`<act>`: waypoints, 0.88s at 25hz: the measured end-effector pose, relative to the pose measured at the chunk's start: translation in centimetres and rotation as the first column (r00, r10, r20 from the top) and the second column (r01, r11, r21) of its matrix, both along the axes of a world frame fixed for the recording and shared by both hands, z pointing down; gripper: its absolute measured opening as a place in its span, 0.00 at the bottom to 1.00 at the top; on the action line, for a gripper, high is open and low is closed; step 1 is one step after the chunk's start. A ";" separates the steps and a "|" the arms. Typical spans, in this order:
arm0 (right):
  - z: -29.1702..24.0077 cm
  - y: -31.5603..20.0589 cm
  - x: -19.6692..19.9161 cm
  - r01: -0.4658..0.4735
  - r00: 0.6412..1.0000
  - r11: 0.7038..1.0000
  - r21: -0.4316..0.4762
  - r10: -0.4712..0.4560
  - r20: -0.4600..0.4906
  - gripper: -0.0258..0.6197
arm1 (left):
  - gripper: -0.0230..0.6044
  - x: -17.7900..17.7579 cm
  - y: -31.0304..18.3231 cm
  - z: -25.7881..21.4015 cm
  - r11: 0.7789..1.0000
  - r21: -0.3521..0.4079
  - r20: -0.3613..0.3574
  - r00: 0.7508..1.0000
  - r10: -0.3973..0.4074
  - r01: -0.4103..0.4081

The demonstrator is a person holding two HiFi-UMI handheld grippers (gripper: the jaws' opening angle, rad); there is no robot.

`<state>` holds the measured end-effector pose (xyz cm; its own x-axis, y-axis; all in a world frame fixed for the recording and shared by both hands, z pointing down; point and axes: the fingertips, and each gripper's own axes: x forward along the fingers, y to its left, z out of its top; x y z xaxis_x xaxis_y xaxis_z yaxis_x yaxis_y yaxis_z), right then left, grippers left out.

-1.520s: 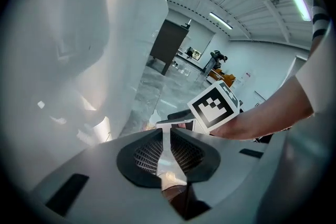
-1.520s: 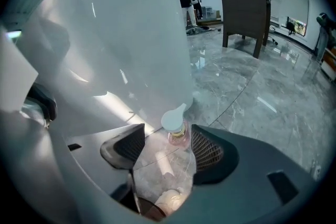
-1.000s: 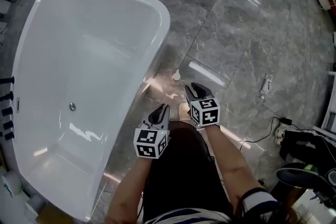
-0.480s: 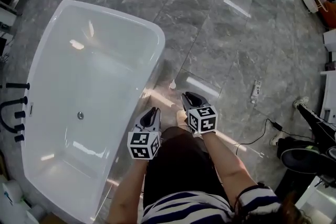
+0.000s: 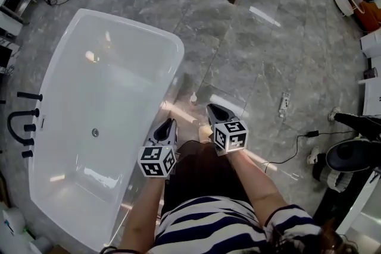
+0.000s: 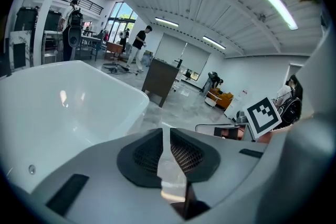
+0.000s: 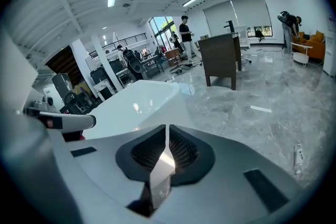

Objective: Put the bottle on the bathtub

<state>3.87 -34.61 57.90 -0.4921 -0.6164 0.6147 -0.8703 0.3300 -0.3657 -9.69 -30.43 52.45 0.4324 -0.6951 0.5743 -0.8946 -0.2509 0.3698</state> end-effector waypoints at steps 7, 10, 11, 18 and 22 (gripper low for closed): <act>-3.5 1.1 -0.3 -0.018 0.999 0.999 0.035 0.016 0.041 0.09 | 0.13 -1.4 0.2 -2.7 0.999 0.021 -0.014 0.999 -0.033 0.033; -4.8 1.4 -0.6 -0.002 0.999 0.999 0.053 0.000 0.042 0.08 | 0.13 -1.6 0.4 -3.5 0.999 0.020 -0.005 0.999 -0.034 0.034; -5.1 1.6 -0.6 0.005 0.999 0.998 0.059 -0.007 0.037 0.08 | 0.13 -1.6 0.6 -3.7 0.999 0.017 -0.003 0.999 -0.035 0.035; -6.9 2.1 -0.1 -0.013 0.999 0.997 0.073 0.011 0.036 0.08 | 0.13 -1.9 1.3 -5.1 0.998 0.036 -0.021 0.998 -0.052 0.053; -7.6 2.3 -0.1 -0.019 0.999 0.996 0.085 0.016 0.044 0.08 | 0.13 -2.2 1.5 -5.8 0.997 0.049 -0.026 0.998 -0.065 0.066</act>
<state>3.74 -32.35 50.34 -0.5055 -0.6747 0.5377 -0.8603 0.3465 -0.3739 -11.91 -28.93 46.67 0.3983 -0.7498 0.5283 -0.9006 -0.2106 0.3801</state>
